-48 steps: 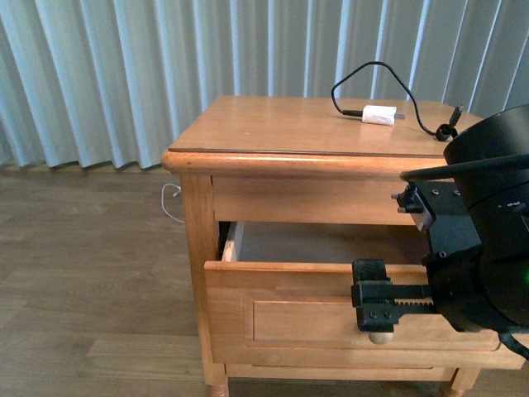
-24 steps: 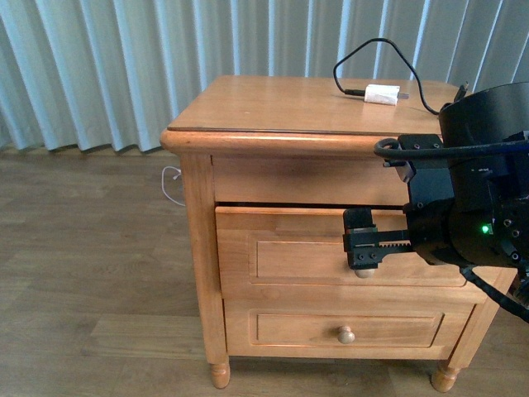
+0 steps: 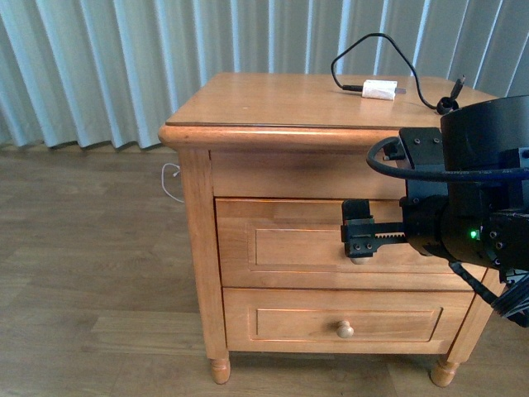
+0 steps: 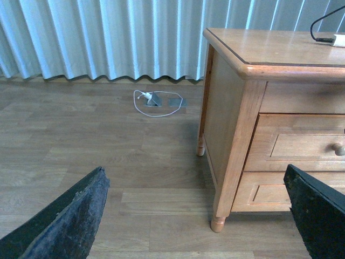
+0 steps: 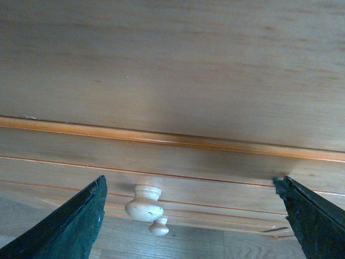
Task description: Place pink marker in drawer with both arms
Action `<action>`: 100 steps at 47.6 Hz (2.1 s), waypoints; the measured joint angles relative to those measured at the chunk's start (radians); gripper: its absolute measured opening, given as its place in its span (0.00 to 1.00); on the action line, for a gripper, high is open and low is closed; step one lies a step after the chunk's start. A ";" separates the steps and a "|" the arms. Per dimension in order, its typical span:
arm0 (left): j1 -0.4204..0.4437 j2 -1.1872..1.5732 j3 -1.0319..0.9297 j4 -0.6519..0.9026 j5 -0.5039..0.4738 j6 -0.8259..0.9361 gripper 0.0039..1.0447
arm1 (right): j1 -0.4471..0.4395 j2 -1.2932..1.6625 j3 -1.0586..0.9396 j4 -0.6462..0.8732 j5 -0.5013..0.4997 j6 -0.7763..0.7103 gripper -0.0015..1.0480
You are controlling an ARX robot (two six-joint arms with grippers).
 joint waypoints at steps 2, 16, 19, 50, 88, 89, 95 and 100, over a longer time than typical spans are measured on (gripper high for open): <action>0.000 0.000 0.000 0.000 0.000 0.000 0.95 | -0.002 0.002 -0.003 0.013 0.000 0.004 0.92; 0.000 0.000 0.000 0.000 0.000 0.000 0.95 | -0.009 0.006 -0.025 0.074 0.008 0.015 0.92; 0.000 0.000 0.000 0.000 0.000 0.000 0.95 | -0.008 0.006 -0.025 0.073 0.008 0.014 0.92; 0.000 0.000 0.000 0.000 0.000 0.000 0.95 | 0.097 -0.534 -0.252 -0.285 0.147 0.077 0.92; 0.000 0.000 0.000 0.000 0.000 0.000 0.95 | 0.376 -1.118 -0.451 -0.443 0.487 0.186 0.92; 0.000 0.000 0.000 0.000 0.000 0.000 0.95 | 0.375 -1.118 -0.459 -0.420 0.488 0.174 0.91; 0.000 0.000 0.000 0.000 0.000 0.000 0.95 | 0.293 -1.210 -0.644 -0.111 0.396 0.013 0.66; 0.000 0.000 0.000 0.000 0.000 0.000 0.95 | 0.208 -1.299 -0.727 -0.106 0.324 -0.025 0.47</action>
